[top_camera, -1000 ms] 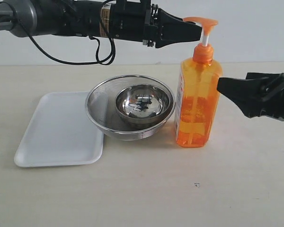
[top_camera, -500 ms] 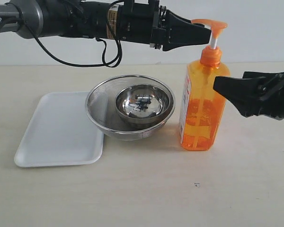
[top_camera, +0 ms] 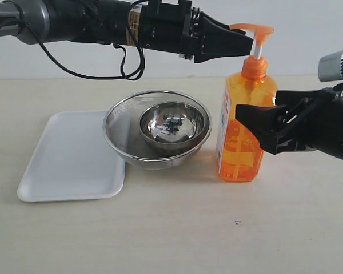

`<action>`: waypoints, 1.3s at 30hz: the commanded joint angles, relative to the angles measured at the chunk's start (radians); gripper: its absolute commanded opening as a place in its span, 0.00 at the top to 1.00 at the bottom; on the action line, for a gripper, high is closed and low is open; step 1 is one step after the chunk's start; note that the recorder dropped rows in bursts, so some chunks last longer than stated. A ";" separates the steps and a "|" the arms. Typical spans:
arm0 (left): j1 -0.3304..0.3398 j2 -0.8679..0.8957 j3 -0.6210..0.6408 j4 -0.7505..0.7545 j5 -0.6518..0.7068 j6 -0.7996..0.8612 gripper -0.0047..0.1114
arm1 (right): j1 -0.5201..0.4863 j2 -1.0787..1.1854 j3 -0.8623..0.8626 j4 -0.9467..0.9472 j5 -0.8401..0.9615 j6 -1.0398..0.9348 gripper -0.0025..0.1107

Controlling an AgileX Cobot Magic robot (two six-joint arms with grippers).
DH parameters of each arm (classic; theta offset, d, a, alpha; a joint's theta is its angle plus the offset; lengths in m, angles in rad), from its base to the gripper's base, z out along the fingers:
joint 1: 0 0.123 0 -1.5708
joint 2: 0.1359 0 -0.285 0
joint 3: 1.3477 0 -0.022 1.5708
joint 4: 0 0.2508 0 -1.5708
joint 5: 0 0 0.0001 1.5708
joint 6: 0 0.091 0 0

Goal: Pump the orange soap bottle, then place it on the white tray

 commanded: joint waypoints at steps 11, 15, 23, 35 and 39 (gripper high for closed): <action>0.059 -0.011 -0.007 0.119 -0.005 -0.010 0.48 | 0.011 0.004 0.002 0.058 0.019 -0.036 0.33; 0.098 -0.011 -0.007 0.084 -0.005 -0.003 0.48 | 0.011 0.004 0.002 0.058 0.019 -0.036 0.33; 0.094 -0.011 -0.007 -0.032 0.112 0.036 0.51 | 0.011 0.004 0.002 0.058 0.013 -0.036 0.33; 0.092 -0.011 -0.007 -0.097 0.163 0.114 0.92 | 0.011 0.004 0.002 0.058 0.000 -0.036 0.33; 0.071 -0.011 -0.007 -0.099 0.153 0.114 0.92 | 0.011 0.004 0.002 0.056 -0.004 -0.036 0.33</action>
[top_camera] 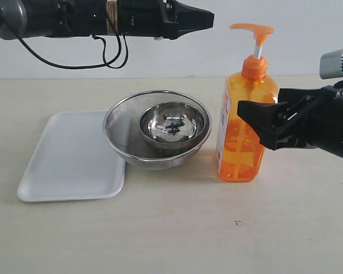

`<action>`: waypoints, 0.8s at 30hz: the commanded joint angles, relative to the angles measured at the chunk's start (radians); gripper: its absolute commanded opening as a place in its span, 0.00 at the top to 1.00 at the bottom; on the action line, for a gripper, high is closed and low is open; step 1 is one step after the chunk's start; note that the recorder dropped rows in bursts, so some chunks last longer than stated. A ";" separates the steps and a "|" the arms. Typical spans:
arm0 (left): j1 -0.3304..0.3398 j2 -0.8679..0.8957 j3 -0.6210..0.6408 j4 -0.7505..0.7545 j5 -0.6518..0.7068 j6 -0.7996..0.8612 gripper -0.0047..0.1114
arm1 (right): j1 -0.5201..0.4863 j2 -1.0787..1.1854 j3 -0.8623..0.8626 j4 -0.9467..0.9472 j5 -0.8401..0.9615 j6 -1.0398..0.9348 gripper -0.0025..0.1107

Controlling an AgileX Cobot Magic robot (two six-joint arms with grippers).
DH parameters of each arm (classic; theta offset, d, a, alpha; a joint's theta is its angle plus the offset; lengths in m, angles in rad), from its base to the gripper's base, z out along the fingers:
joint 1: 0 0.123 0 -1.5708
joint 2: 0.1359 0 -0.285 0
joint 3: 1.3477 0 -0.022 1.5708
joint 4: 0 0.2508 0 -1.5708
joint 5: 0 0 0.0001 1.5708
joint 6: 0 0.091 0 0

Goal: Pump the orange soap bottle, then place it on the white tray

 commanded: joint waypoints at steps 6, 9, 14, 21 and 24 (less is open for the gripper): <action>-0.044 -0.011 -0.007 -0.020 -0.032 0.011 0.92 | 0.002 0.004 0.002 0.000 -0.013 -0.007 0.33; -0.046 -0.011 -0.007 -0.020 -0.059 0.011 0.92 | 0.002 0.004 0.002 0.000 -0.013 -0.007 0.33; -0.046 -0.011 -0.007 0.010 -0.102 0.000 0.92 | 0.002 0.004 0.002 0.000 -0.013 -0.007 0.33; -0.046 -0.011 -0.007 0.017 -0.162 -0.012 0.92 | 0.002 0.004 0.002 0.000 -0.013 -0.007 0.33; -0.046 -0.011 -0.007 0.017 -0.168 -0.012 0.92 | 0.002 0.004 0.002 0.000 -0.013 -0.007 0.33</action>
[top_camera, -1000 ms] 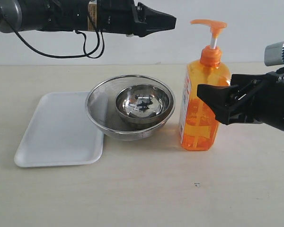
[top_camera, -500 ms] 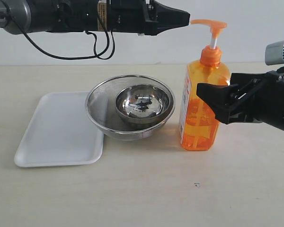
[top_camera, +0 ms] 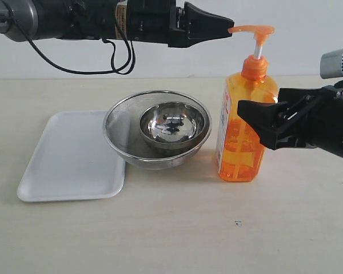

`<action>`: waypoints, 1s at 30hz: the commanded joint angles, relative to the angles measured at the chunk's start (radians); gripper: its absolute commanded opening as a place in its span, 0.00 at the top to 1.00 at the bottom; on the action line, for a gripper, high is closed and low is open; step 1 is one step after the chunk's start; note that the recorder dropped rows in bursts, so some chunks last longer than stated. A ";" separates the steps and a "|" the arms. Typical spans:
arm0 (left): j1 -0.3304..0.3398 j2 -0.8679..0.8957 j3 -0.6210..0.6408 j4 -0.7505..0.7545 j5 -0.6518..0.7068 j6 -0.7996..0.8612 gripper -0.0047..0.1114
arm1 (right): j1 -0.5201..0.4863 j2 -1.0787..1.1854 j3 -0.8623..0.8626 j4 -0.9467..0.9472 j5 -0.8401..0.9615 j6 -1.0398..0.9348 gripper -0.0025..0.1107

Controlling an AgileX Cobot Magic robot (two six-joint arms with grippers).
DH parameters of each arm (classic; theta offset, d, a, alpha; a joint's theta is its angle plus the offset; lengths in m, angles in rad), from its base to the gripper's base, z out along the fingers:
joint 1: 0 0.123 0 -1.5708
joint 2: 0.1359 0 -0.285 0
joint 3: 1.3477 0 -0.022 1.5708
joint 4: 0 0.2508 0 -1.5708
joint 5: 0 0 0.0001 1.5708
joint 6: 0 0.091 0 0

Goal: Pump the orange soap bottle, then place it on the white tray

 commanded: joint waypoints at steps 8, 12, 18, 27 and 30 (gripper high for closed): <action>-0.004 -0.011 -0.007 -0.001 -0.025 -0.016 0.92 | 0.002 0.004 0.002 0.000 -0.009 -0.007 0.33; -0.004 -0.011 -0.007 -0.001 -0.025 -0.016 0.92 | 0.002 0.004 0.002 0.000 -0.009 -0.007 0.33; 0.005 -0.016 -0.007 -0.001 -0.025 -0.016 0.92 | 0.002 0.004 0.002 0.000 -0.009 -0.007 0.33; 0.065 -0.086 0.017 0.013 -0.025 -0.035 0.92 | 0.002 0.004 0.002 0.000 -0.009 -0.007 0.33; 0.072 -0.129 0.065 0.014 -0.025 -0.024 0.92 | 0.002 0.004 0.002 0.000 -0.009 -0.007 0.33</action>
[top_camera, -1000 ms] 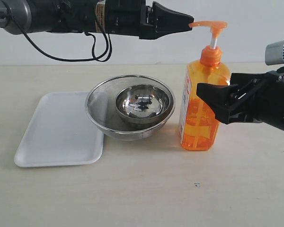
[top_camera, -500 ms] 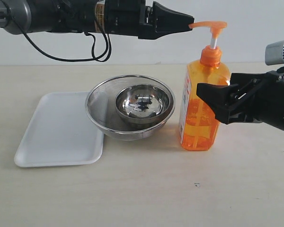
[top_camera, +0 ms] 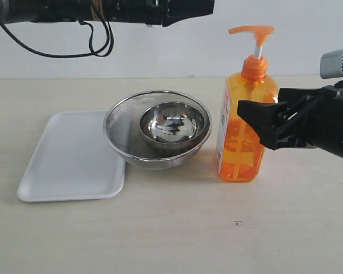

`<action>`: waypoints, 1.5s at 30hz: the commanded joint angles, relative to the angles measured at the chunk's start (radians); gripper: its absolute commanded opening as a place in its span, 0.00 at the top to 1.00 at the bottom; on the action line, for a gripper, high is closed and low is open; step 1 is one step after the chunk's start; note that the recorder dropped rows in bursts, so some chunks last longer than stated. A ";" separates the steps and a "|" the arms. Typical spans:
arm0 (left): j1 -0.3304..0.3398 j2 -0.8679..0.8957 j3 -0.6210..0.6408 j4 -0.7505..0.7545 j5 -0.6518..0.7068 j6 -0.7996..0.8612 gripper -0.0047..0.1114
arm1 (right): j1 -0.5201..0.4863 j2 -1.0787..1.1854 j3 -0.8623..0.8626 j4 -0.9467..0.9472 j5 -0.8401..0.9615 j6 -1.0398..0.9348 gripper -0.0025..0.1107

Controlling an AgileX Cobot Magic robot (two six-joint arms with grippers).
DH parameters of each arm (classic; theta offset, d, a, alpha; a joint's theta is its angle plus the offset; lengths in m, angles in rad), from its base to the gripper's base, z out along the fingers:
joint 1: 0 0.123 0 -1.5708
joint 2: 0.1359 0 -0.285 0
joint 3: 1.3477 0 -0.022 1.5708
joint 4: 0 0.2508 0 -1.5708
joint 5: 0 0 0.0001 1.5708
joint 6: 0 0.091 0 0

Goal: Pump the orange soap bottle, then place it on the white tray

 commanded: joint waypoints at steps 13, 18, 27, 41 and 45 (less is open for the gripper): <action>0.017 -0.288 0.393 0.031 -0.006 0.101 0.92 | 0.002 0.004 0.002 0.000 -0.009 -0.007 0.33; 0.017 -0.424 0.557 0.031 -0.006 0.109 0.92 | 0.002 0.004 0.002 0.000 -0.009 -0.007 0.33; 0.017 -0.704 0.911 0.005 -0.006 0.275 0.92 | 0.002 0.004 0.002 0.000 0.008 -0.007 0.33; 0.017 -1.037 1.444 -0.291 -0.003 0.600 0.92 | 0.002 0.004 0.002 -0.029 0.067 0.027 0.33; 0.017 -1.098 1.505 -0.321 -0.003 0.606 0.92 | 0.002 0.004 0.002 -0.066 0.083 0.091 0.33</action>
